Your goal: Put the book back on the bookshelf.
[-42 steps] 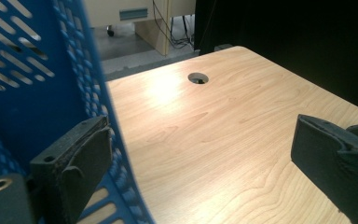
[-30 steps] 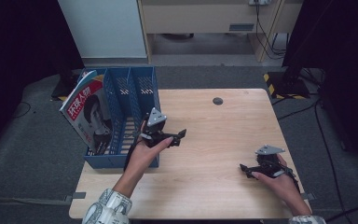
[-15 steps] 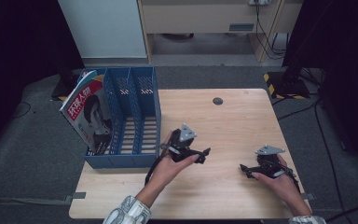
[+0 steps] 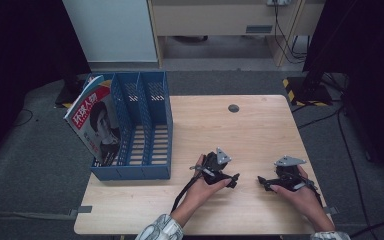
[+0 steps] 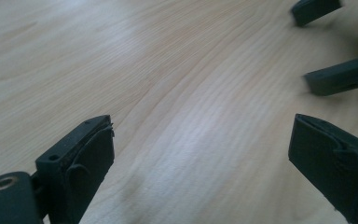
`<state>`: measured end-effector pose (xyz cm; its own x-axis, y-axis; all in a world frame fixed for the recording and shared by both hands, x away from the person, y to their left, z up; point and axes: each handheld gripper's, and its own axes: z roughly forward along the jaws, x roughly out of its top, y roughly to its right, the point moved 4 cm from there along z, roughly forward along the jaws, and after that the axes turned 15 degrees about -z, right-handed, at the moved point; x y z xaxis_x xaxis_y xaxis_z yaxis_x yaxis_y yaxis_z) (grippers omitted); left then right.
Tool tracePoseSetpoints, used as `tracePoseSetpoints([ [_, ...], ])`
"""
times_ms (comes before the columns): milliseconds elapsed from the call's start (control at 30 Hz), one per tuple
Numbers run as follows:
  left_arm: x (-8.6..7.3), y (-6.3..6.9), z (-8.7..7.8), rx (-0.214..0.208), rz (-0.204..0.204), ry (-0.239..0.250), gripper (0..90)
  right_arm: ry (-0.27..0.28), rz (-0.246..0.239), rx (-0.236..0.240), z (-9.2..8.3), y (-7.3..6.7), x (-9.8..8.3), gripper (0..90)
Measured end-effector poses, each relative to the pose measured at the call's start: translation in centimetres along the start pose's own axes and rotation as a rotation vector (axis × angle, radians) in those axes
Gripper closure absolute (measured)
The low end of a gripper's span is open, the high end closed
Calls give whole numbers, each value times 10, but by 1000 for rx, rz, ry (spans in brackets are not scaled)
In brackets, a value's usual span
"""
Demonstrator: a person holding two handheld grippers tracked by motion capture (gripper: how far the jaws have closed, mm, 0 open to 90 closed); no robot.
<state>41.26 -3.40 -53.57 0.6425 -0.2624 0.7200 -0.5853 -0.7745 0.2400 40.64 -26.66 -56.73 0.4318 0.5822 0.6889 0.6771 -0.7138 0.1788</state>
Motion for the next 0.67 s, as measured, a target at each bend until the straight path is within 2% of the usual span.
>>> tracePoseSetpoints([
  [33, -2, -7, 6, 13, -24, -1, 64, 0, 0, 0, 0, 0, 0, 39],
  [67, -2, -7, 6, 13, -24, -1, 68, 0, 0, 0, 0, 0, 0, 39],
  [100, -2, -13, 10, 28, -36, -2, 68, 0, 0, 0, 0, 0, 0, 39],
  [167, -4, -24, 15, 66, -26, -16, 72, 0, 0, 2, 0, 0, 0, 39],
  [333, -10, -39, 20, 106, -33, -40, 67, 0, 0, 0, 0, 0, 0, 39],
  [467, -11, -40, 19, 101, -20, -47, 56, 0, 0, 0, 0, 0, 0, 39],
  [667, -11, -41, 19, 121, -39, -49, 26, -1, 2, -2, 0, 0, 0, 38],
])
